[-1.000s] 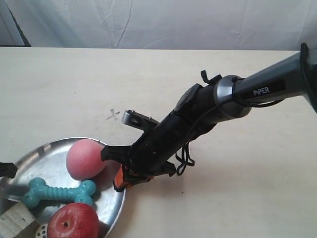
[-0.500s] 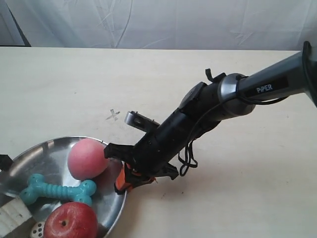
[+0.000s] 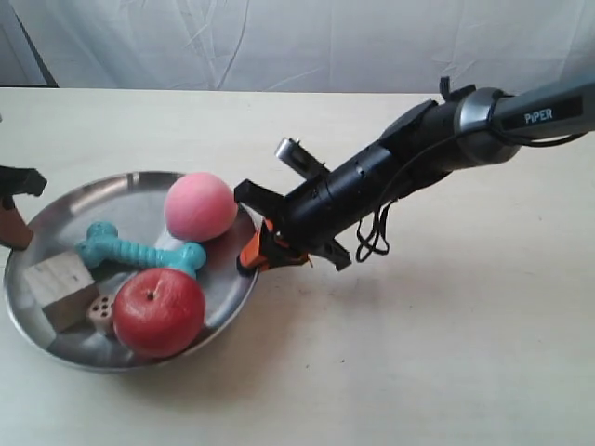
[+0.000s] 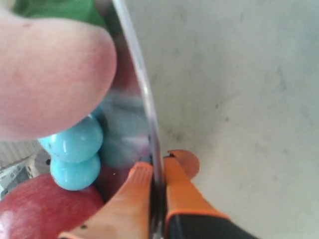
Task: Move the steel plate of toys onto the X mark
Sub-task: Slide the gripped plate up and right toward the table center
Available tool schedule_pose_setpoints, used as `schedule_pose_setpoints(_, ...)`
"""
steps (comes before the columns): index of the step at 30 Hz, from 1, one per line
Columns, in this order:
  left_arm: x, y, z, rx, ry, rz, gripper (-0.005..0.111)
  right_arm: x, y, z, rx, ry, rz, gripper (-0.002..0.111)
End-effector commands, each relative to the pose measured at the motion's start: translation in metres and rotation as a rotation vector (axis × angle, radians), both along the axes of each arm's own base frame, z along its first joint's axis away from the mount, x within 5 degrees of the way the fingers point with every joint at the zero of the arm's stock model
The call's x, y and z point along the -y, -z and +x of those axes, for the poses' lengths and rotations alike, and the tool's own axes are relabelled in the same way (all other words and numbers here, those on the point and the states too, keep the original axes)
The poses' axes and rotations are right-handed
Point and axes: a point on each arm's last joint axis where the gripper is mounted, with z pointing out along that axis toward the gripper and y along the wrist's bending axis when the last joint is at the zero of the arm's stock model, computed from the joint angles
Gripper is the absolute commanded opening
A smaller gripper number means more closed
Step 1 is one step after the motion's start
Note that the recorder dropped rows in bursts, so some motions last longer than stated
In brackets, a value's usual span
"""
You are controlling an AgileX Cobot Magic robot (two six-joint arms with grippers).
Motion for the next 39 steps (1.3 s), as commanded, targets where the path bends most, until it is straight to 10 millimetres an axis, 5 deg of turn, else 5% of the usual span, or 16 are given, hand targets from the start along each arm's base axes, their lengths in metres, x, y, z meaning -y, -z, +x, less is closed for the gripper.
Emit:
schedule_pose_setpoints(1, 0.049, -0.009, 0.036, -0.083, -0.003, -0.270, 0.000, -0.005, -0.029, 0.033, 0.010, 0.096, 0.063, -0.001)
schedule_pose_setpoints(7, 0.073, -0.004, 0.083, -0.063, 0.074, -0.277, 0.000, 0.002, -0.018, 0.073, -0.013, 0.160, 0.022, -0.001)
schedule_pose_setpoints(14, 0.091, 0.040, 0.111, -0.130, 0.127, -0.245, 0.000, 0.003, 0.009, 0.092, -0.059, 0.179, -0.101, -0.001)
schedule_pose_setpoints(17, 0.092, 0.054, 0.115, -0.152, 0.126, -0.242, 0.000, 0.005, 0.017, 0.094, -0.042, 0.174, -0.140, -0.001)
schedule_pose_setpoints(25, 0.091, 0.052, 0.118, -0.124, 0.113, -0.230, 0.000, 0.010, 0.022, 0.099, 0.008, 0.184, -0.197, -0.001)
schedule_pose_setpoints(30, 0.090, 0.053, 0.118, -0.133, 0.085, -0.210, 0.000, 0.015, 0.024, 0.100, -0.006, 0.201, -0.204, 0.023)
schedule_pose_setpoints(33, 0.087, 0.054, 0.118, -0.149, 0.042, -0.177, 0.006, 0.018, 0.025, 0.101, -0.005, 0.203, -0.223, 0.034)
schedule_pose_setpoints(39, 0.086, 0.055, 0.118, -0.163, 0.030, -0.163, 0.030, 0.023, 0.027, 0.099, -0.017, 0.182, -0.256, 0.035)
